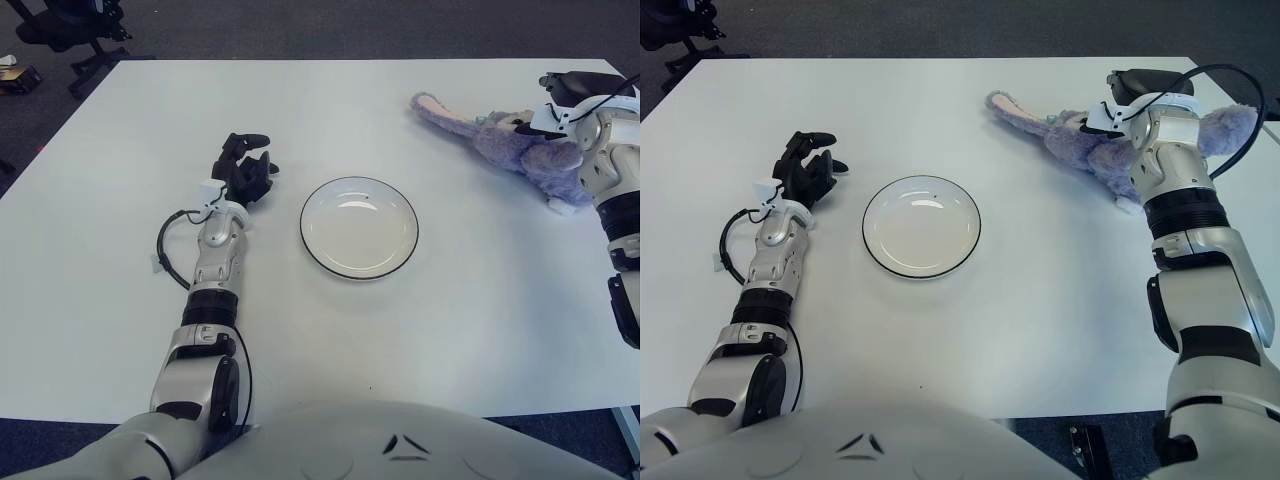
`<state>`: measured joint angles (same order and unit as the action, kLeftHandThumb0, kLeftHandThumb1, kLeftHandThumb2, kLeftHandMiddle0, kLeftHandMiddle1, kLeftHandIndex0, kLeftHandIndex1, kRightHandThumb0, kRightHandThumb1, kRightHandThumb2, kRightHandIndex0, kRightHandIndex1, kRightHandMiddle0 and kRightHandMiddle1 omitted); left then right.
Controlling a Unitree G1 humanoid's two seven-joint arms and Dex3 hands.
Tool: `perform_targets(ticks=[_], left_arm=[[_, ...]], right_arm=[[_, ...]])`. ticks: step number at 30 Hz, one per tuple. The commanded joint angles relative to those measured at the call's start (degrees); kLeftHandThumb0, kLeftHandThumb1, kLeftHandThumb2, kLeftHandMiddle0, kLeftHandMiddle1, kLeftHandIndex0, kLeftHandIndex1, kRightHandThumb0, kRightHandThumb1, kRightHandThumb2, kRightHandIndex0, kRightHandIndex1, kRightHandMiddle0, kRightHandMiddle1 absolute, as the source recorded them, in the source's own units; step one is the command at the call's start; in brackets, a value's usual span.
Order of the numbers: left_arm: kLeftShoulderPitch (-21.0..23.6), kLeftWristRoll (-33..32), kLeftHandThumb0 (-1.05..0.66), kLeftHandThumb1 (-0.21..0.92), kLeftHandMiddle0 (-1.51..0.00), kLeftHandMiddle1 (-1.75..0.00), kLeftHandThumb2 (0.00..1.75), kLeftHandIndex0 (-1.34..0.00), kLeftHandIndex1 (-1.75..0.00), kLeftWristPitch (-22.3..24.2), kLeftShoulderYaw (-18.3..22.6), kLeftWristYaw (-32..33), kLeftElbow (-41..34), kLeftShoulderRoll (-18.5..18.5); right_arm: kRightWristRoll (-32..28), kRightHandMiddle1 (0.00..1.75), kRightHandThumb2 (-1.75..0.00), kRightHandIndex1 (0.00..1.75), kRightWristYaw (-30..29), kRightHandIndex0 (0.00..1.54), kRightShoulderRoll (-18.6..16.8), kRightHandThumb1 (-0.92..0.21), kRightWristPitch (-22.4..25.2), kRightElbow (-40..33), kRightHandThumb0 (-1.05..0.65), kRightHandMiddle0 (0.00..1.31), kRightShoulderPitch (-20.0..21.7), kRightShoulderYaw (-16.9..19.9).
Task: Put the doll into the plate.
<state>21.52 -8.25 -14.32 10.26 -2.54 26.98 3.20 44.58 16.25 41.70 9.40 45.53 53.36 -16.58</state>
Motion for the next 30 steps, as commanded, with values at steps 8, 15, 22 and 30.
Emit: perform_targets(ticks=[8,15,22,30], left_arm=[[-1.78,-0.14,-0.01,0.67,-0.58,-1.53,0.69,-0.41,-1.38,1.17,0.2,0.17,1.35,-0.17],[-2.05,-0.13,-0.01,0.67,-0.58,-1.53,0.68,-0.4,-1.38,1.54,0.2,0.29,0.66,-0.26],[-2.25,-0.12,-0.01,0.67,-0.58,-1.53,0.68,-0.4,-1.38,1.91,0.18,0.43,0.15,-0.35],[-2.37,-0.12,-0.01,0.68,-0.58,-1.53,0.68,-0.4,-1.38,2.47,0.2,0.57,-0.36,-0.42]], right_arm=[[-1.86,0.0,-0.44,0.02,2.61,0.47,-1.29,-0.92,0.23,8.68,-0.98,0.31,5.02,-2.01],[-3.28,0.0,-0.43,0.0,3.65,0.41,-2.44,-0.92,1.72,13.14,-0.99,0.29,7.42,-2.3],[-6.58,0.0,-0.4,0.0,5.25,0.33,-3.1,-0.92,3.59,15.52,-1.0,0.28,8.73,-0.86],[-8.87,0.0,-0.34,0.0,7.56,0.21,-2.96,-0.92,3.82,17.07,-1.02,0.24,9.73,-1.18]])
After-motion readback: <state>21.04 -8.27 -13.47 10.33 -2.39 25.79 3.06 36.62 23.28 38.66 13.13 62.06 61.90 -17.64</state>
